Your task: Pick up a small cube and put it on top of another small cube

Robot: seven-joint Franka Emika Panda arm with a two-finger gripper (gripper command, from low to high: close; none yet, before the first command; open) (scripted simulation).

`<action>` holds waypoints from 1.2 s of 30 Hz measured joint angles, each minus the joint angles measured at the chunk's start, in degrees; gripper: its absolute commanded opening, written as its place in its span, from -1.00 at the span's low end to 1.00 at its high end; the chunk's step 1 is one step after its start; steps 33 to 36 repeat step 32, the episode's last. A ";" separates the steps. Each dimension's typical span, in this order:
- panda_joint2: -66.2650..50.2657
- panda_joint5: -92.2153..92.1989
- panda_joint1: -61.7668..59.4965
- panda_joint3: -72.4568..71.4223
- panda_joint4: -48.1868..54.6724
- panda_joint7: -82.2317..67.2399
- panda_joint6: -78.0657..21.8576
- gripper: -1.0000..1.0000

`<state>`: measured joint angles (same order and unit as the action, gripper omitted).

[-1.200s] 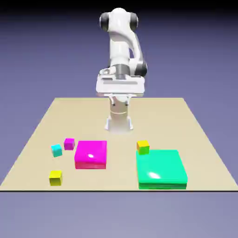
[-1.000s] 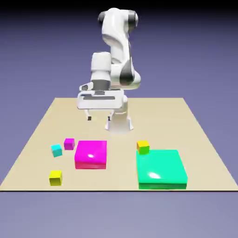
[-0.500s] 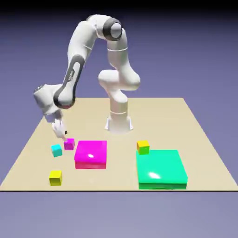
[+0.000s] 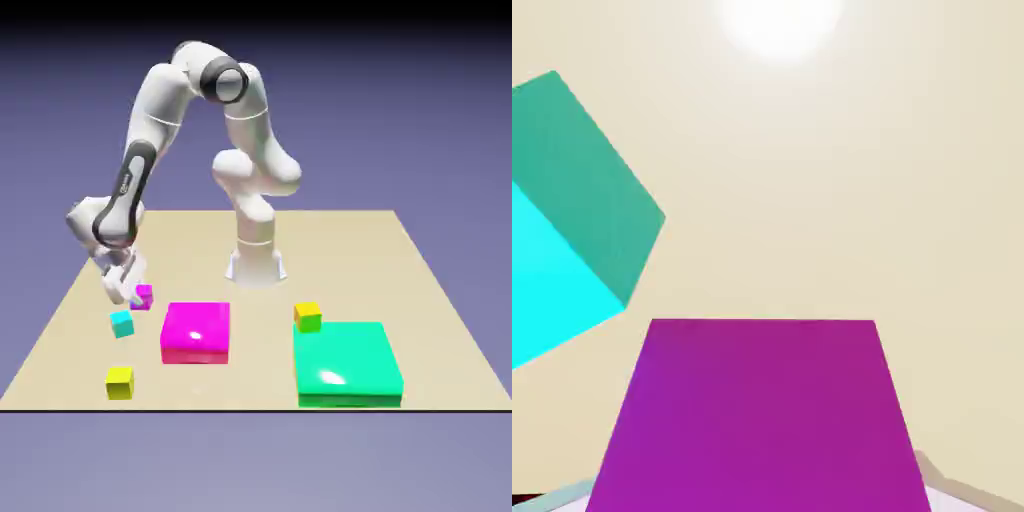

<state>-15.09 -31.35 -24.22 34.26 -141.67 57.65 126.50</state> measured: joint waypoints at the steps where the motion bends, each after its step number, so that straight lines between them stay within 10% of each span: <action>1: -0.29 -1.49 0.63 -0.42 0.82 2.49 0.58 -1.00; 25: -14.06 -37.36 11.10 -12.50 19.77 43.88 14.20 -1.00; 26: -15.14 -38.41 10.94 -13.05 20.24 43.19 14.55 1.00; 36: -6.85 -30.27 12.20 -8.84 16.67 48.55 11.80 1.00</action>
